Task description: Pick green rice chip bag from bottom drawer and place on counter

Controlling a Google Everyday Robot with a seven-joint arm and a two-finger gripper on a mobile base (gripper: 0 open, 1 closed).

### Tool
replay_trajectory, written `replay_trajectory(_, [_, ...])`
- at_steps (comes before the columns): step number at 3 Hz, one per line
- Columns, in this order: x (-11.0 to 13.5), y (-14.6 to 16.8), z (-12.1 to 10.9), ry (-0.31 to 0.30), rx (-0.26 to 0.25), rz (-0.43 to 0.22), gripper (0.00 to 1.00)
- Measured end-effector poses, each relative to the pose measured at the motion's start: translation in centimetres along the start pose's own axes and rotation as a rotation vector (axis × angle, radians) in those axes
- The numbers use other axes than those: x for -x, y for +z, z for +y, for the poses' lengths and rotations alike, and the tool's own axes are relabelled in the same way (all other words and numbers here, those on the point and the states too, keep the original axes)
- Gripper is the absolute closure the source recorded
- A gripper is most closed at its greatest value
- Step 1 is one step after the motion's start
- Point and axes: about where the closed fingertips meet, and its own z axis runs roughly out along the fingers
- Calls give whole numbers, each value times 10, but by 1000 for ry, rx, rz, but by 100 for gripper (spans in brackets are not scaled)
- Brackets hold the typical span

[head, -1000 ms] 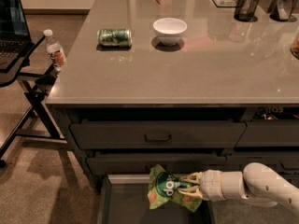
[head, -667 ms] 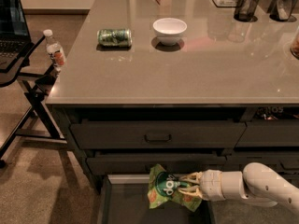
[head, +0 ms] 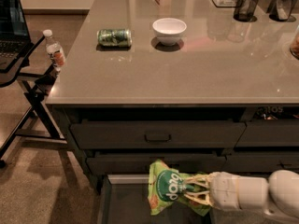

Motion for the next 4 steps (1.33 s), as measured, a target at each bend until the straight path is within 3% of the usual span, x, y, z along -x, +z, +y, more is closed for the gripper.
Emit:
replay_trajectory(1, [72,-48,-18,-144,-90,12,100])
replay_trajectory(2, [130,-103,-53,-208,-170,17,100])
replay_trajectory(3, [173,-160,-106,-191,-261,-45,100])
replay_trajectory(4, [182,-176,-124,-214,-298,-43,100])
